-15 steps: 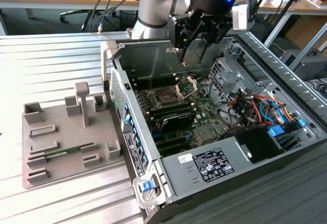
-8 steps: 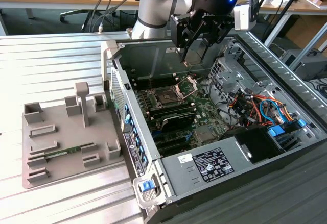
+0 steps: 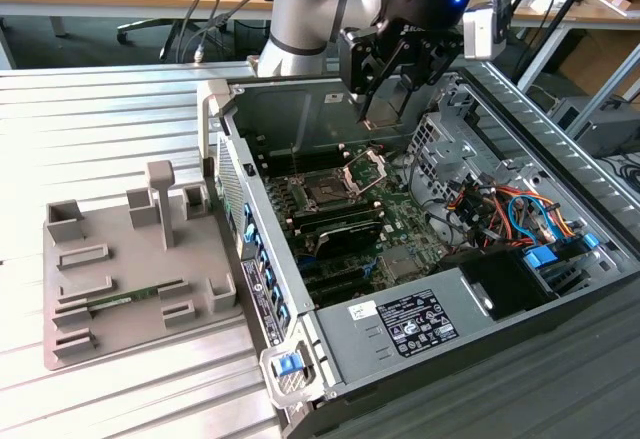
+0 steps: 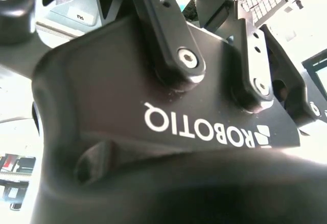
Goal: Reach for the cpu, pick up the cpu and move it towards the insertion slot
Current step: 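Pick up the cpu and move it towards the insertion slot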
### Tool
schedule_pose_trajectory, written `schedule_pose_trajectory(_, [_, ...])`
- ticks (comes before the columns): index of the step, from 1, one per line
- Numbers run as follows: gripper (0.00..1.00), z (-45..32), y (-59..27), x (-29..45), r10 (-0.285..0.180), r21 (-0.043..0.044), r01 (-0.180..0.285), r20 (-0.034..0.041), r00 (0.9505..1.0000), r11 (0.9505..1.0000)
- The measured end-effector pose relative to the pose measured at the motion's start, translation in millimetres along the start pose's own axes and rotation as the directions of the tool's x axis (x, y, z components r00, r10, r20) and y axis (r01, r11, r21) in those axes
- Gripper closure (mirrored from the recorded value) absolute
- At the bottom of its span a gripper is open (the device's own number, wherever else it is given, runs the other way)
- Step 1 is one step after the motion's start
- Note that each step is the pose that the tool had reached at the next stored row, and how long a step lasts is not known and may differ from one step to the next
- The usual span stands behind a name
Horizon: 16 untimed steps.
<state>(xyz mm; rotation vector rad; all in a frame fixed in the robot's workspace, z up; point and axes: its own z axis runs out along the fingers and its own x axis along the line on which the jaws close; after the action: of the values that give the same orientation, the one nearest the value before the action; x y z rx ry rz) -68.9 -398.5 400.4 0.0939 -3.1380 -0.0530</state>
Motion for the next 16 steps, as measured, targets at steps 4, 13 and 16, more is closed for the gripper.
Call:
schedule_pose_trajectory(4, [0.45,0.0,-0.1,-1.9,0.0,-0.0001,0.0,0.0,1.0,1.0])
schedule_pose_trajectory(13, [0.45,0.0,-0.6,-9.5,0.0,0.0,0.0,0.0,1.0,1.0])
schedule_pose_trajectory(16, [0.45,0.0,-0.7,-12.5,0.0,-0.0001,0.0,0.0,1.0,1.0])
